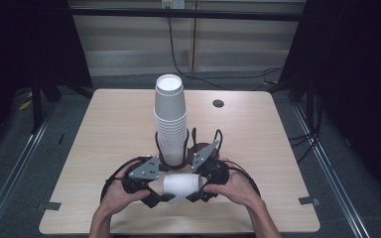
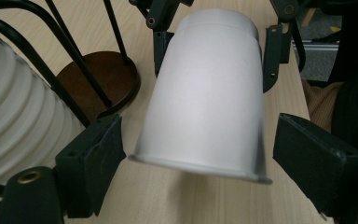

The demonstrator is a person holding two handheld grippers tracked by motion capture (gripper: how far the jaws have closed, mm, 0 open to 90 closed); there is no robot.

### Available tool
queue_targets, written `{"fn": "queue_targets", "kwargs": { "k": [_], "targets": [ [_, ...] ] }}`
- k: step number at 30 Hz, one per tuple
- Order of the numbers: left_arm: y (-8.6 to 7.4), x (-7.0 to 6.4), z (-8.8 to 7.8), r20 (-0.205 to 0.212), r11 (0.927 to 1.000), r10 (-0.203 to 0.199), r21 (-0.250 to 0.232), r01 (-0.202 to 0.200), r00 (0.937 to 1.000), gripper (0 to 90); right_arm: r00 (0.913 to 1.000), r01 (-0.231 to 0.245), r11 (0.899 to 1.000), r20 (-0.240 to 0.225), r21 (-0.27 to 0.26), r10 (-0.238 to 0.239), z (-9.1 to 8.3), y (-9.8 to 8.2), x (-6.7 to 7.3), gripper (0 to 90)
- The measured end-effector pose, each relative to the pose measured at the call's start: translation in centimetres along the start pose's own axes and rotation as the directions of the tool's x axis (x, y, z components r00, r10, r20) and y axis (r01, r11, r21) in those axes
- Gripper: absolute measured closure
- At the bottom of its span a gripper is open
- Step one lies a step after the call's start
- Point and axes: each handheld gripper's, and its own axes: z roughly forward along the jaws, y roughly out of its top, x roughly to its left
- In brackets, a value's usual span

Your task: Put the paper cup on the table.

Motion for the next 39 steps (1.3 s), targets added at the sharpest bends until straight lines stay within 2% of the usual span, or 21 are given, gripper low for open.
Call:
{"fn": "queue_targets", "kwargs": {
  "k": [8,12,15,16,17,18,19,20,23,24,26,27,28,29,31,33,34,35,36,37,39],
  "targets": [
    [-0.6,0.1,-0.7,-0.041,0.9989,-0.028,-0.039,0.026,0.9988,16.1,0.9979,-0.056,0.997,0.031,-0.045,0.057,-0.7,-1.4,-0.3,23.2],
    [-1.0,0.1,-0.9,-0.056,0.9965,-0.055,-0.066,0.051,0.9969,15.9,0.9961,-0.076,0.993,0.036,-0.095,0.080,-1.5,-2.0,-0.5,23.1],
    [-1.5,0.0,-1.1,-0.052,0.9907,-0.085,-0.111,0.079,0.9950,16.0,0.9954,-0.073,0.986,0.050,-0.149,0.081,-2.5,-2.2,-0.3,23.1],
    [-1.8,-0.1,-1.1,-0.039,0.9870,-0.093,-0.135,0.087,0.9949,16.0,0.9945,-0.084,0.978,0.046,-0.189,0.095,-2.8,-2.4,-0.2,23.1],
    [-1.8,-0.1,-1.1,-0.039,0.9870,-0.093,-0.135,0.087,0.9949,16.0,0.9944,-0.083,0.976,0.047,-0.199,0.094,-2.8,-2.5,-0.2,23.1],
    [-2.0,-0.2,-1.1,-0.045,0.9839,-0.107,-0.148,0.099,0.9933,16.0,0.9944,-0.083,0.976,0.047,-0.199,0.094,-2.8,-2.5,-0.2,23.1],
    [-2.1,-0.2,-1.1,-0.048,0.9851,-0.100,-0.145,0.093,0.9938,16.1,0.9943,-0.085,0.974,0.046,-0.211,0.096,-2.8,-2.6,-0.2,23.1],
    [-2.3,-0.4,-1.1,-0.053,0.9800,-0.130,-0.158,0.121,0.9901,16.0,0.9944,-0.085,0.970,0.041,-0.229,0.097,-2.7,-2.8,-0.2,23.0],
    [-2.5,-0.5,-1.0,-0.059,0.9795,-0.139,-0.155,0.128,0.9886,16.0,0.9942,-0.088,0.963,0.037,-0.254,0.101,-2.6,-2.8,-0.1,23.0],
    [-2.7,-0.7,-0.9,-0.063,0.9781,-0.145,-0.160,0.134,0.9874,16.0,0.9931,-0.095,0.955,0.039,-0.281,0.110,-2.6,-3.0,-0.1,23.0],
    [-2.8,-0.7,-0.8,-0.059,0.9776,-0.145,-0.162,0.134,0.9876,16.0,0.9930,-0.096,0.945,0.036,-0.313,0.113,-2.5,-3.2,-0.1,23.0],
    [-2.9,-0.7,-0.8,-0.061,0.9753,-0.150,-0.173,0.138,0.9868,16.0,0.9930,-0.096,0.945,0.036,-0.313,0.113,-2.5,-3.2,-0.1,23.0],
    [-3.1,-0.7,-0.7,-0.060,0.9734,-0.153,-0.181,0.140,0.9863,16.0,0.9930,-0.099,0.936,0.028,-0.338,0.115,-2.4,-3.5,-0.1,23.0],
    [-3.2,-0.8,-0.6,-0.059,0.9700,-0.165,-0.190,0.152,0.9845,16.0,0.9930,-0.099,0.936,0.028,-0.338,0.115,-2.4,-3.5,-0.1,23.0],
    [-3.4,-0.8,-0.3,-0.047,0.9639,-0.171,-0.215,0.158,0.9841,15.9,0.9917,-0.112,0.929,0.019,-0.353,0.127,-2.1,-3.9,-0.2,22.9],
    [-3.3,-0.9,-0.1,-0.035,0.9660,-0.160,-0.211,0.149,0.9865,15.8,0.9920,-0.111,0.921,0.015,-0.374,0.126,-1.9,-4.1,0.0,22.9],
    [-3.3,-0.9,-0.1,-0.035,0.9660,-0.160,-0.211,0.149,0.9865,15.8,0.9920,-0.111,0.921,0.015,-0.374,0.126,-1.9,-4.1,0.0,22.9],
    [-3.3,-1.1,0.0,-0.032,0.9652,-0.157,-0.217,0.146,0.9871,15.8,0.9926,-0.104,0.906,0.015,-0.409,0.121,-1.9,-4.2,0.2,23.0],
    [-3.3,-1.1,0.0,-0.032,0.9652,-0.157,-0.217,0.146,0.9871,15.8,0.9926,-0.104,0.906,0.015,-0.409,0.121,-1.9,-4.2,0.2,23.0],
    [-3.3,-1.1,0.0,-0.041,0.9653,-0.153,-0.220,0.141,0.9873,15.8,0.9923,-0.106,0.897,0.013,-0.428,0.123,-1.8,-4.5,0.2,23.0],
    [-3.5,-1.2,0.0,-0.050,0.9618,-0.155,-0.236,0.139,0.9867,15.8,0.9921,-0.105,0.895,0.017,-0.434,0.124,-1.7,-4.7,0.2,22.9]
  ]
}}
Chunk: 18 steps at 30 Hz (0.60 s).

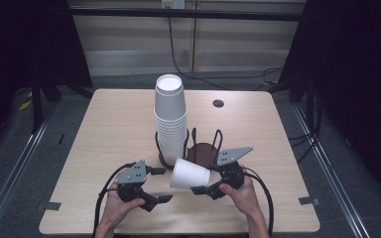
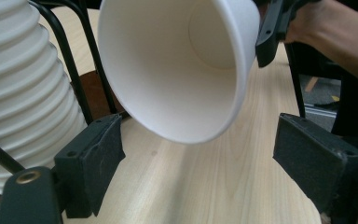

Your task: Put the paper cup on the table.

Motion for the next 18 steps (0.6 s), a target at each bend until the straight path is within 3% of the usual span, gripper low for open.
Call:
{"fn": "queue_targets", "kwargs": {
  "k": [4,8,14,18],
  "targets": [
    [-0.28,0.03,0.05,-0.006,0.9999,-0.009,-0.010,0.009,0.9999,15.7,0.9999,0.001,1.000,-0.013,-0.027,-0.001,0.26,-0.64,-0.01,23.0],
    [-0.51,0.00,0.06,-0.006,0.9996,-0.015,-0.023,0.015,0.9999,15.7,0.9992,0.003,0.996,-0.041,-0.086,-0.006,0.32,-0.95,0.03,22.9],
    [-1.00,0.03,0.01,0.022,0.9957,-0.034,-0.086,0.036,0.9992,15.8,0.9979,0.024,0.990,-0.056,-0.140,-0.032,0.55,-1.12,0.27,22.9],
    [-0.96,0.22,0.05,0.032,0.9913,-0.039,-0.124,0.043,0.9987,15.6,0.9970,0.032,0.990,-0.065,-0.140,-0.042,0.71,-1.13,0.36,23.0]
  ]
}}
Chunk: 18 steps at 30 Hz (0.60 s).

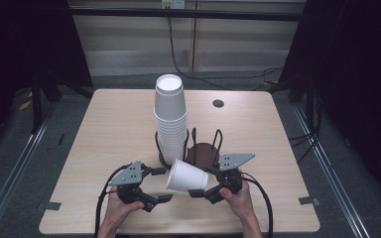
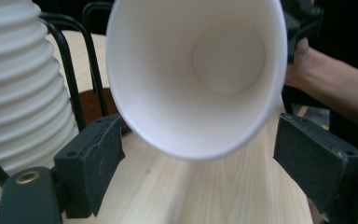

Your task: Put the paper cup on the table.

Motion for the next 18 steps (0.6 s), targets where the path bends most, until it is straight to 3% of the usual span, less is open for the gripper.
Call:
{"fn": "queue_targets", "kwargs": {
  "k": [4,10,18],
  "targets": [
    [0.2,0.3,-0.2,-0.001,0.9989,-0.007,-0.046,0.007,1.0000,15.6,1.0000,0.003,1.000,-0.007,0.010,-0.002,0.1,-0.1,0.0,23.0],
    [0.7,0.5,0.4,-0.001,0.9997,0.004,-0.024,-0.004,1.0000,10.5,0.9997,0.011,0.999,-0.020,0.032,-0.010,0.5,0.0,0.1,23.0],
    [1.3,0.8,0.9,0.012,0.9992,-0.002,-0.041,0.002,0.9999,3.1,0.9992,0.029,0.998,-0.027,0.048,-0.028,1.0,0.3,0.2,23.2]
  ]
}}
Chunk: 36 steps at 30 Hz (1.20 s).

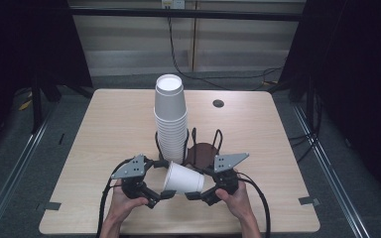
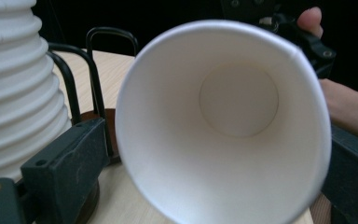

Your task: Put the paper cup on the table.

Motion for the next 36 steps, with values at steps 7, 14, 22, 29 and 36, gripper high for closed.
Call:
{"fn": "queue_targets", "kwargs": {
  "k": [7,14,22,29,36],
  "targets": [
    [-0.09,0.30,0.39,0.030,0.9996,-0.026,-0.009,0.026,0.9992,0.0,1.0000,0.007,1.000,-0.005,0.002,-0.007,0.31,0.14,0.12,23.2],
    [-0.02,0.27,0.81,0.051,0.9991,-0.039,-0.013,0.040,0.9979,0.0,0.9998,0.014,1.000,-0.013,0.000,-0.014,0.52,0.21,0.17,23.2],
    [0.04,0.22,0.98,0.065,0.9993,-0.035,-0.009,0.035,0.9973,3.7,0.9997,0.021,1.000,-0.016,0.000,-0.021,0.61,0.29,0.21,23.3],
    [0.04,0.28,0.89,0.080,0.9992,-0.040,0.001,0.040,0.9960,4.2,0.9996,0.018,1.000,-0.024,0.003,-0.018,0.70,0.18,0.11,23.2],
    [0.05,0.45,0.61,0.096,0.9988,-0.046,0.020,0.045,0.9943,6.0,0.9992,0.024,1.000,-0.032,0.007,-0.024,0.83,0.06,0.07,23.1]
  ]
}}
